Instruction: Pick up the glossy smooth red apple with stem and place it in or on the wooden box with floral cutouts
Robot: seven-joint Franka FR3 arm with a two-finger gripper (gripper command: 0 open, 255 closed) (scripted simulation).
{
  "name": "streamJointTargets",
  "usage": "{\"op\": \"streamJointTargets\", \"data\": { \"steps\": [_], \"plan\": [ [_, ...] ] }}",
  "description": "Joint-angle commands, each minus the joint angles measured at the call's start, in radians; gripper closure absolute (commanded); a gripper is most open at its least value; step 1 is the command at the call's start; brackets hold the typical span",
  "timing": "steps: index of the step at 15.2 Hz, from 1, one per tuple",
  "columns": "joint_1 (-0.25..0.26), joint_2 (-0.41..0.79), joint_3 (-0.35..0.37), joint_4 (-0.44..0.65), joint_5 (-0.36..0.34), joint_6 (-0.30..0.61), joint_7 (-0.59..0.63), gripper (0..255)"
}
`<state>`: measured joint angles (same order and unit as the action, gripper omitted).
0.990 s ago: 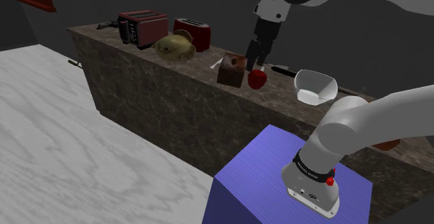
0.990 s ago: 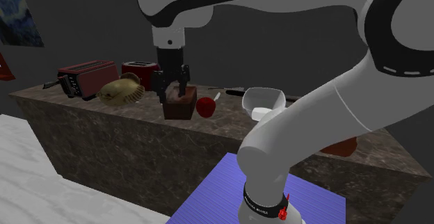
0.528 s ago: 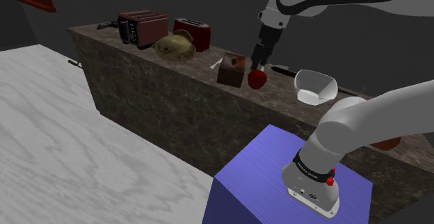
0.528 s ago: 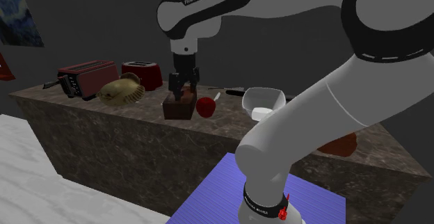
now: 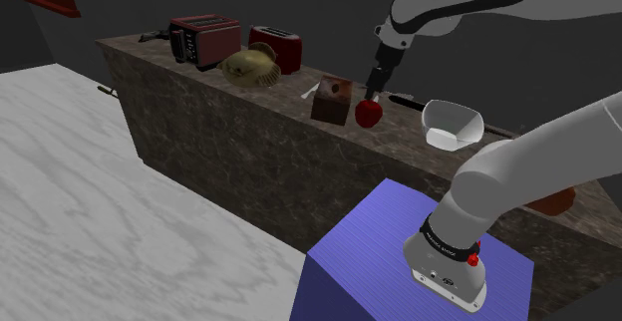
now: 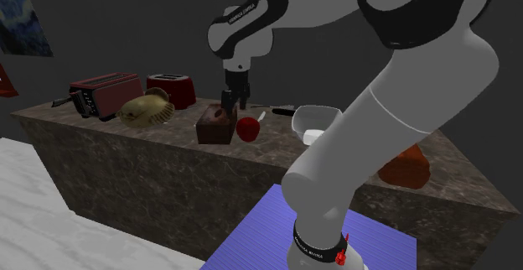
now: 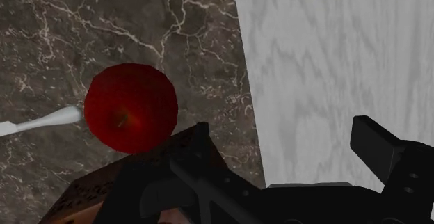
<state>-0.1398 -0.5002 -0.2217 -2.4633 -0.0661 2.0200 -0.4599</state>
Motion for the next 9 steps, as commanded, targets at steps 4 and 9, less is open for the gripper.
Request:
{"op": "streamJointTargets", "data": {
  "steps": [4, 9],
  "plan": [
    [-0.017, 0.125, -0.090, 0.062, -0.007, 0.092, -0.127, 0],
    [-0.022, 0.280, -0.177, 0.160, 0.034, 0.171, -0.268, 0]
  ]
}}
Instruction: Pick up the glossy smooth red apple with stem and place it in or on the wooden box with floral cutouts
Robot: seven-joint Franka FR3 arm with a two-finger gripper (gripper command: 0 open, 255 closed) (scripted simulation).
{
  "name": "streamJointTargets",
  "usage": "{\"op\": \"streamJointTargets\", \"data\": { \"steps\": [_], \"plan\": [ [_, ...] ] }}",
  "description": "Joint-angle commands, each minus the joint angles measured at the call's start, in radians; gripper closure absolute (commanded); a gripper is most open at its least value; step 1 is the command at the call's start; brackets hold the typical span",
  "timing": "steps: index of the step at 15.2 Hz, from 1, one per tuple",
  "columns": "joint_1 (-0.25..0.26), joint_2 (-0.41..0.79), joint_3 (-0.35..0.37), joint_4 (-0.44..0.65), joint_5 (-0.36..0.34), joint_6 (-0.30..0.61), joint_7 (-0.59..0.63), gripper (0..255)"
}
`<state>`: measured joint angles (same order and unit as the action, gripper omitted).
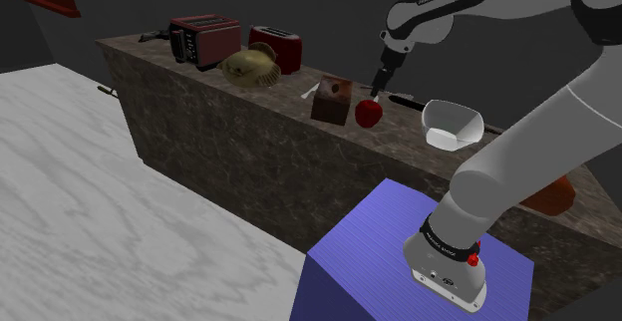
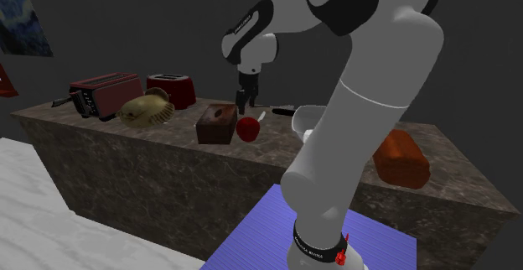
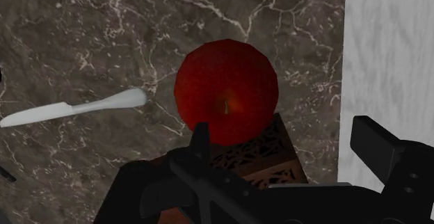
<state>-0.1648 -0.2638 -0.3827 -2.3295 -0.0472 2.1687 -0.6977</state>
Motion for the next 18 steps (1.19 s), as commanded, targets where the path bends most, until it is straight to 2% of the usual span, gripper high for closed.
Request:
{"op": "streamJointTargets", "data": {
  "steps": [1, 10, 17, 18],
  "plan": [
    [0.002, 0.077, -0.033, 0.049, 0.030, 0.035, -0.060, 0],
    [0.007, 0.161, -0.048, 0.020, 0.075, 0.145, -0.104, 0],
    [0.007, 0.161, -0.048, 0.020, 0.074, 0.144, -0.104, 0],
    [0.007, 0.161, -0.048, 0.020, 0.074, 0.144, -0.104, 255]
  ]
}}
